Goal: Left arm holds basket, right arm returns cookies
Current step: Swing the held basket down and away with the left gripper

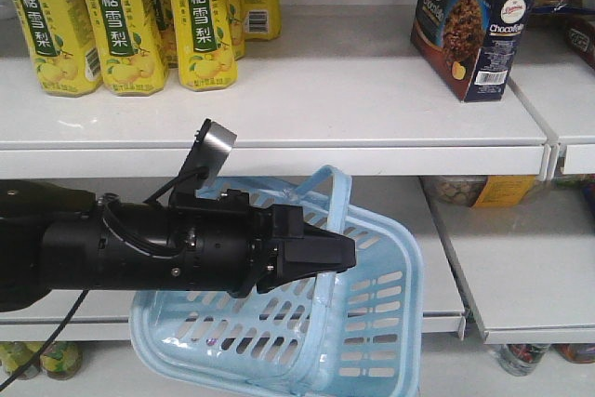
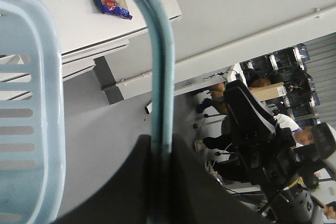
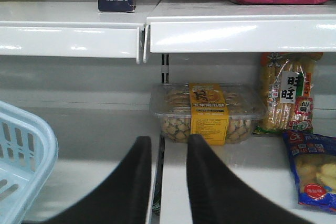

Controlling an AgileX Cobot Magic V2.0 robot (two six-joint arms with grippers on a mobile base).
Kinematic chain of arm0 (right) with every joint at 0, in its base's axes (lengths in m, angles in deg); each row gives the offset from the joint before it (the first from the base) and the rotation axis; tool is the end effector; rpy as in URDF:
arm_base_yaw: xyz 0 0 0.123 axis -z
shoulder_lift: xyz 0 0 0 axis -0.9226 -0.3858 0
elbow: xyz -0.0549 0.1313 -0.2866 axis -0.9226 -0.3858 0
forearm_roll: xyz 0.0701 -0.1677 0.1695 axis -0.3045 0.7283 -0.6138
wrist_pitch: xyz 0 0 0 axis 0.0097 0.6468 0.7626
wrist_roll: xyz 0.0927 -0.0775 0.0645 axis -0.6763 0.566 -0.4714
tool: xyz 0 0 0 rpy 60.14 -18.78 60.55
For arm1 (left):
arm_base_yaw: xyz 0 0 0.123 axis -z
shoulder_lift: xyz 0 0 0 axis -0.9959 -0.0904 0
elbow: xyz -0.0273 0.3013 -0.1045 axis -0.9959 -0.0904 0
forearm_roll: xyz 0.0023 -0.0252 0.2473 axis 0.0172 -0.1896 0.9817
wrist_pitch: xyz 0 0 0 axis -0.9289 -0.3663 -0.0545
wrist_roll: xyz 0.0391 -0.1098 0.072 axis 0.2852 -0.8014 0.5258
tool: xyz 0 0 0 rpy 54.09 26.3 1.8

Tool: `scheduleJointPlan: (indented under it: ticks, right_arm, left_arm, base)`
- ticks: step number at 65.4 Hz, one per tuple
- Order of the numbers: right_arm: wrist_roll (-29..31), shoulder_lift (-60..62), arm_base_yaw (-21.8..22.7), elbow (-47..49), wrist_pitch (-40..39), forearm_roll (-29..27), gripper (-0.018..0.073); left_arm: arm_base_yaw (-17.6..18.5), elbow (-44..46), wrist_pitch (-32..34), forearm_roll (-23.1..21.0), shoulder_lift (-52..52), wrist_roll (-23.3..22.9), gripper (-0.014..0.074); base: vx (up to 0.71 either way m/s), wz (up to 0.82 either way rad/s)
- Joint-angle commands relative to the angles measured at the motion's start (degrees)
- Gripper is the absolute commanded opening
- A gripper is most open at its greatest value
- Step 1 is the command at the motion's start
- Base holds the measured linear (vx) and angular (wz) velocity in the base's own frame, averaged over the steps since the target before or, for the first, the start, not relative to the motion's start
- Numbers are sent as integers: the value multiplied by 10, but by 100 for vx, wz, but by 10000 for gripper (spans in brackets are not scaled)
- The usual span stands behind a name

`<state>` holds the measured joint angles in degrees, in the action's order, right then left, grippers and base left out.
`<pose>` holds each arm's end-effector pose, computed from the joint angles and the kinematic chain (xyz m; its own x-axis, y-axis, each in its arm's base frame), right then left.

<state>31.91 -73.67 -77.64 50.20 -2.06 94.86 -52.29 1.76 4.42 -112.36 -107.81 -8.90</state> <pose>0.0563 -0.0081 0.2451 -0.1235 -0.0006 -0.9923 -0.0468 0.9989 0.0053 0.2169 -0.2491 0.3133 -0.9215 -0.0941 -0.3767 0.3289 0.3263 -0.8862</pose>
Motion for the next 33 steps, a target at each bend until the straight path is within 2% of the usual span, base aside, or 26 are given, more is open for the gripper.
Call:
scheduleJointPlan:
  ticks: [1, 33]
  right_arm:
    - [-1, -12, 1, 14, -37, 6, -17]
    - [-1, -12, 1, 14, -37, 6, -11]
  left_arm:
    - [-1, 24, -8, -61, 22, 12, -3]
    - [-1, 24, -8, -61, 22, 12, -3]
  base:
    - [0, 0]
    - [0, 0]
